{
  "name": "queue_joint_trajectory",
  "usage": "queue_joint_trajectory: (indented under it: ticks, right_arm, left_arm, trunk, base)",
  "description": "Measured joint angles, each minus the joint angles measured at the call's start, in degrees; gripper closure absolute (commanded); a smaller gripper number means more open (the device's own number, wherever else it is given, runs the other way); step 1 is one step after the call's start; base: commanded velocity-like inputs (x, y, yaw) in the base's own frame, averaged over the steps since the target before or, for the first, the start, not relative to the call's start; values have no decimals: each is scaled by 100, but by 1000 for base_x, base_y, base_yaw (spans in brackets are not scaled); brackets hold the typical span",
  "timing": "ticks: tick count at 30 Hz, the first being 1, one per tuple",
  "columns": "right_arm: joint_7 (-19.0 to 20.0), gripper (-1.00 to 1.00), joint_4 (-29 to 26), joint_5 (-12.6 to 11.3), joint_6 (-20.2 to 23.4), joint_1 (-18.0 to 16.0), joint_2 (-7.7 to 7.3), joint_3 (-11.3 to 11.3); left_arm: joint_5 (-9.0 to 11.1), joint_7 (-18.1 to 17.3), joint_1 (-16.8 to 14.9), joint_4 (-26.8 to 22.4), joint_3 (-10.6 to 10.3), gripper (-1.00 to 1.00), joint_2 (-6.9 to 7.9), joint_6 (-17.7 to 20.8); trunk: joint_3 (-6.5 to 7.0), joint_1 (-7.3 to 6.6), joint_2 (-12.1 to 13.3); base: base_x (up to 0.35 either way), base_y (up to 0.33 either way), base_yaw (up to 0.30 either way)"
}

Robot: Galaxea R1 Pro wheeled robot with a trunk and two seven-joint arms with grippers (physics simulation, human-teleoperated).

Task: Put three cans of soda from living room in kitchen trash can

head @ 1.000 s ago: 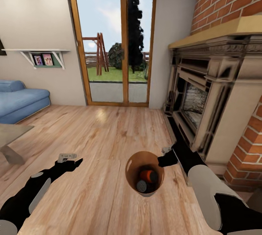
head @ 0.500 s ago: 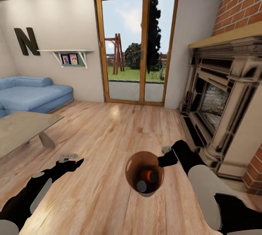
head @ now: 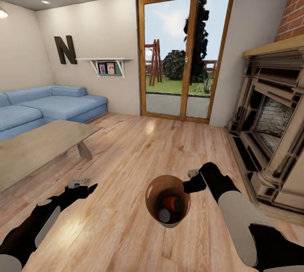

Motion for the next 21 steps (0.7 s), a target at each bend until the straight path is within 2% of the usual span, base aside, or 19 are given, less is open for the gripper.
queue_joint_trajectory:
  ticks: [6,11,21]
  right_arm:
    - [13,100,0,-51,17,0,1,-3]
    - [5,100,0,31,-10,0,0,-2]
    - [6,100,0,23,-6,1,5,-74]
  left_arm:
    - [-3,2,0,0,-3,-100,0,0]
    - [1,2,0,0,-7,-100,0,0]
    - [4,2,0,0,-9,-100,0,0]
  trunk:
    - [0,0,0]
    - [-6,0,0]
    - [-84,0,0]
  base:
    - [-284,153,157]
    - [-284,153,21]
    - [-278,156,2]
